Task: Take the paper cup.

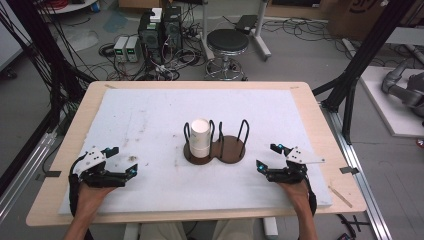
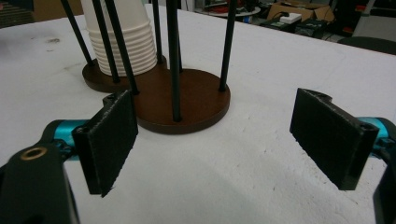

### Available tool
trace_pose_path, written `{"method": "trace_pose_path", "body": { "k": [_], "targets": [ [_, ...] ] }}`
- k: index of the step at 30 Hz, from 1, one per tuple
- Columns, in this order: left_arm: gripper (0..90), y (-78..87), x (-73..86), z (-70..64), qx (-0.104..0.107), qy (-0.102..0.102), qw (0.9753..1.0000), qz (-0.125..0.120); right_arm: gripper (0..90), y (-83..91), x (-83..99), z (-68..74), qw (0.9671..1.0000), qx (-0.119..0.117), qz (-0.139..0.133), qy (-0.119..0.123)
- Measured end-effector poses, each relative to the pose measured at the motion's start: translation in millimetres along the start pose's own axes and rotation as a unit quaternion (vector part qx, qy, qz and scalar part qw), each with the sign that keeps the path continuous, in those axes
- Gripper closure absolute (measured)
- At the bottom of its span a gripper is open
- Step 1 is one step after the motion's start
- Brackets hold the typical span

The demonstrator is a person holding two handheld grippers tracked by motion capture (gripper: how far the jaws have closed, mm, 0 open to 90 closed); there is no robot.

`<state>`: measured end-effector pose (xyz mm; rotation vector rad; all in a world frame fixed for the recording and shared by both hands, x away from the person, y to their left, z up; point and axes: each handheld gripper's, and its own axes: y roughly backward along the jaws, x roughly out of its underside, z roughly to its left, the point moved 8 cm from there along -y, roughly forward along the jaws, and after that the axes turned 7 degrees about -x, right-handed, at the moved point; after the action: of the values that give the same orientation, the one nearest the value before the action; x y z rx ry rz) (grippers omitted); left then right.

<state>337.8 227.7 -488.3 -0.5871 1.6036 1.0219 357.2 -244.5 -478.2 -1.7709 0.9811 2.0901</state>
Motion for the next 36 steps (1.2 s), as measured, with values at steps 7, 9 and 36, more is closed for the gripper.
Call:
{"method": "trace_pose_path", "body": {
  "k": [7, 9, 36],
  "targets": [
    [1.8, -0.6, 0.2, 0.2, 0.000, 0.001, 1.0000, 0.003, 15.4, 0.5, -0.1, -0.8, 1.0000, -0.003, -0.002, -0.003],
    [1.8, -0.4, 0.3, 0.6, 0.000, 0.003, 1.0000, 0.003, 15.4, 0.7, -0.2, -0.4, 1.0000, -0.002, -0.004, -0.002],
    [1.8, -2.0, 1.0, -1.3, -0.002, -0.010, 0.9999, 0.011, 15.9, 12.0, -40.0, 2.5, 0.9997, -0.018, -0.015, -0.005]
  ]
}}
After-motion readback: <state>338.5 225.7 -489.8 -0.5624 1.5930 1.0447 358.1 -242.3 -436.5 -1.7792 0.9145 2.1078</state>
